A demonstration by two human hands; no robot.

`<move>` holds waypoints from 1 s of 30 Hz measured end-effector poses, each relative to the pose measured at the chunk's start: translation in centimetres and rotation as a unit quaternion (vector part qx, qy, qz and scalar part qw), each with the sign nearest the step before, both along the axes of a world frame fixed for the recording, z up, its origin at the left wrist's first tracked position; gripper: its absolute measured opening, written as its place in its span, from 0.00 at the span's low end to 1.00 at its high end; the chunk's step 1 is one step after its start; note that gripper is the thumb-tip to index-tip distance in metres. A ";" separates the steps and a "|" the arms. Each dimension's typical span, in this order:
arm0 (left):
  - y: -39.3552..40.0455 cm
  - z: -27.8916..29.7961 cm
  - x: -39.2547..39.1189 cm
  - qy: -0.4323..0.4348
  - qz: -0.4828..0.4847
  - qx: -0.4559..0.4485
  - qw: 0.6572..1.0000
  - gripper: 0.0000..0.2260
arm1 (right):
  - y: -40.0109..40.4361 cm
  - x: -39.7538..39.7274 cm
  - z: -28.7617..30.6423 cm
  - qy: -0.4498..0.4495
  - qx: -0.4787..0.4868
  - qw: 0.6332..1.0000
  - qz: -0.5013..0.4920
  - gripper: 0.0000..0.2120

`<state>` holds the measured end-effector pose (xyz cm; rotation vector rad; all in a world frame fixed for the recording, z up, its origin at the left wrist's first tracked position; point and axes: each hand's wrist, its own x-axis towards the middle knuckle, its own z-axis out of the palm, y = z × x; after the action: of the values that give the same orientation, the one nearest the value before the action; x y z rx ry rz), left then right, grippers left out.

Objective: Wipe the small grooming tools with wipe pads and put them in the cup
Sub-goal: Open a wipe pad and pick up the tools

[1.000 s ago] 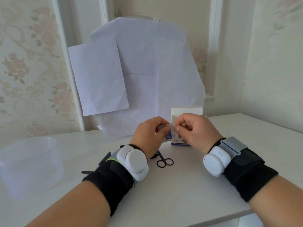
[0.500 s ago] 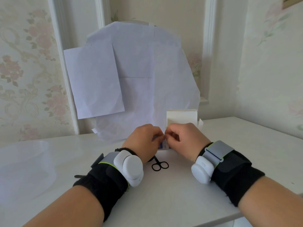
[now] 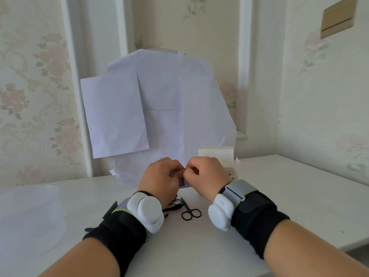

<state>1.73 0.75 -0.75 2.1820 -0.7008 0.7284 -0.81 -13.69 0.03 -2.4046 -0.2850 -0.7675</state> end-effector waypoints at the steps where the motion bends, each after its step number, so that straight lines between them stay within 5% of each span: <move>1: 0.0 0.0 -0.1 0.002 -0.005 0.002 1.000 0.09 | 0.1 0.0 -0.2 -0.005 0.006 1.000 -0.004 0.08; 16: -0.5 -0.1 -0.1 -0.038 -0.024 0.043 0.998 0.09 | -0.3 0.0 -0.8 -0.017 0.102 0.995 -0.005 0.09; 30: 0.0 0.5 -1.0 -0.030 0.037 0.118 0.992 0.09 | -0.1 -0.5 -0.9 -0.017 -0.029 0.999 -0.022 0.07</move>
<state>0.71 0.72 -0.29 2.4205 -0.7724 0.7851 -1.26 -13.75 -0.84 -2.4611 -0.2720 -0.8320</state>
